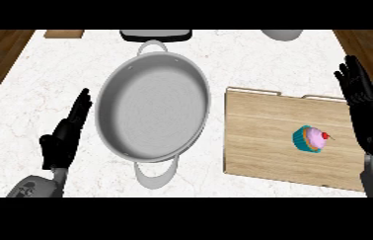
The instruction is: Pick the cupcake from the tray and place it in the pot
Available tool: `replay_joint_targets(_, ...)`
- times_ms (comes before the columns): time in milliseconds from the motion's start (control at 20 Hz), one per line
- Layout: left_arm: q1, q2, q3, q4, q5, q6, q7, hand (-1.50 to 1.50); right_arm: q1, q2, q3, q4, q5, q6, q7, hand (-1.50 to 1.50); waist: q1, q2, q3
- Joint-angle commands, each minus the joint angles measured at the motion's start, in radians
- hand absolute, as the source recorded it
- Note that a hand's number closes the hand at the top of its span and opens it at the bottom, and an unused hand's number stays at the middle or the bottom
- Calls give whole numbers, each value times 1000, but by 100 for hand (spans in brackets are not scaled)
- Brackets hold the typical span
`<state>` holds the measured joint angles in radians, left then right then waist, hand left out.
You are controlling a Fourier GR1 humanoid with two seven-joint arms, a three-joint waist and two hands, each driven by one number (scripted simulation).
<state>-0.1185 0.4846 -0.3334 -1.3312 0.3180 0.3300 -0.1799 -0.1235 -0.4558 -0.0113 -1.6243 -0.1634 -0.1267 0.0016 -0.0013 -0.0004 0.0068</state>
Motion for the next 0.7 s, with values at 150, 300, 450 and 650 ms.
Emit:
replay_joint_targets(150, -23, 43, 123, -94, 72, 9, 63, 0, 63, -1, -295, 234, -267, 124, -189, 150, 1, 1, -1)
replay_joint_targets(300, -64, 0, 112, -116, 81, 30, 72, 0, 144, -252, -156, 232, 120, 115, -207, 150, 14, 30, -18)
replay_joint_targets(450, -143, -1, 147, -120, 116, 48, 178, 0, 87, -11, -367, 544, -168, 84, -366, -150, 6, 11, 0)
replay_joint_targets(650, -118, 46, 161, -207, 119, 49, 267, 0, 72, -18, -445, 631, -231, 225, -605, -150, 9, 1, -3)
